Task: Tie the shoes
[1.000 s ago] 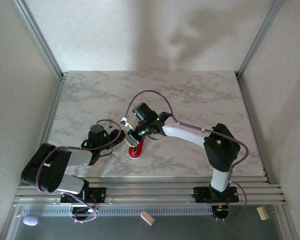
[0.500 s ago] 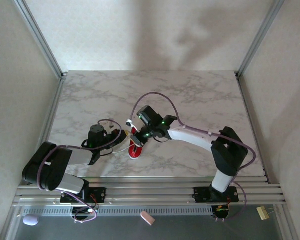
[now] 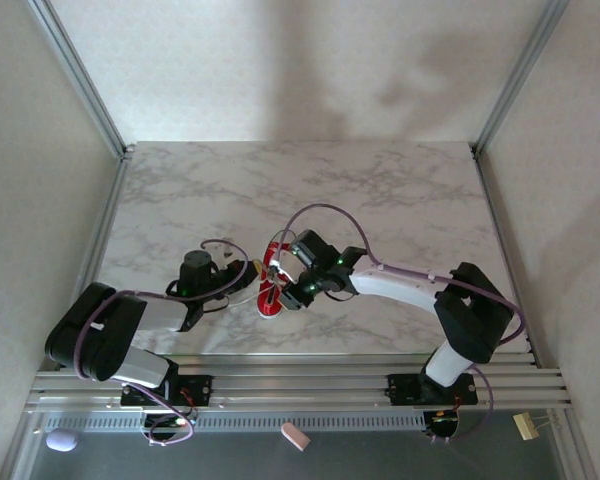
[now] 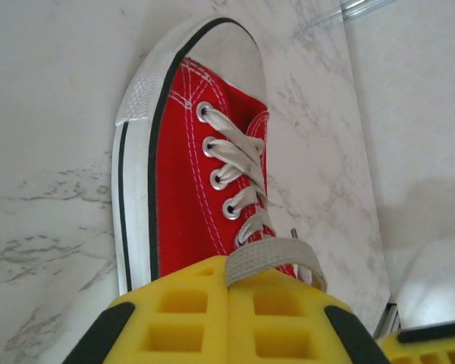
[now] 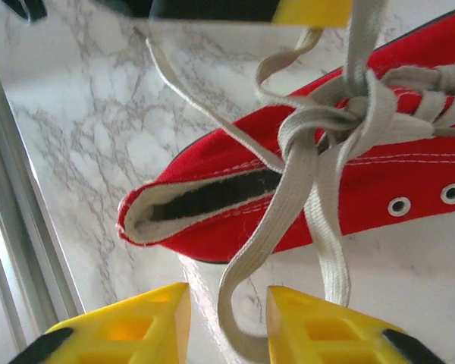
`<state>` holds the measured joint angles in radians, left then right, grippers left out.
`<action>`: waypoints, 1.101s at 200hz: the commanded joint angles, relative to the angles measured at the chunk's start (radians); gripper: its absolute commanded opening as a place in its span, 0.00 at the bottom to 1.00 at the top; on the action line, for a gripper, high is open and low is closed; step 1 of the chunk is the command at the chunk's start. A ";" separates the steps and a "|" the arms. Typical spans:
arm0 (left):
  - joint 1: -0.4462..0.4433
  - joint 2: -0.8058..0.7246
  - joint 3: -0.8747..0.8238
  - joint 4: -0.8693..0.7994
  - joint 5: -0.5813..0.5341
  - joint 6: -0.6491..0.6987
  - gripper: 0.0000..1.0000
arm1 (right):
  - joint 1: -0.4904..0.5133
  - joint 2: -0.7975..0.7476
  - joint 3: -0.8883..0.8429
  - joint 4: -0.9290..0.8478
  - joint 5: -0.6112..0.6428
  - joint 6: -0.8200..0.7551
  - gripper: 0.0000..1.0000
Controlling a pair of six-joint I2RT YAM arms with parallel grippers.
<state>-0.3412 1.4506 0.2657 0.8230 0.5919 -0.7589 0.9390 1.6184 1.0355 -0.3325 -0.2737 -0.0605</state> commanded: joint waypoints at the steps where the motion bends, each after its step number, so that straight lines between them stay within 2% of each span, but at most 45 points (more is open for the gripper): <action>1: -0.013 0.011 0.001 0.036 0.013 0.010 0.00 | 0.009 -0.060 0.005 0.052 0.058 0.032 0.39; 65: -0.013 0.004 0.002 0.030 0.003 0.007 0.00 | 0.072 0.028 0.108 -0.009 0.240 0.115 0.39; 168: -0.012 -0.030 -0.003 -0.002 -0.006 0.020 0.00 | 0.109 0.120 0.184 -0.082 0.337 0.103 0.38; 203: -0.012 -0.033 -0.003 -0.004 -0.007 0.019 0.00 | 0.110 0.121 0.176 -0.077 0.350 0.106 0.36; 220: -0.012 -0.033 -0.003 -0.004 -0.009 0.020 0.00 | 0.109 0.120 0.173 -0.070 0.350 0.109 0.32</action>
<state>-0.3458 1.4349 0.2657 0.8165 0.5880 -0.7586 1.0389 1.7321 1.1988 -0.3897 0.0536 0.0410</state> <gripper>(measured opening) 0.038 0.343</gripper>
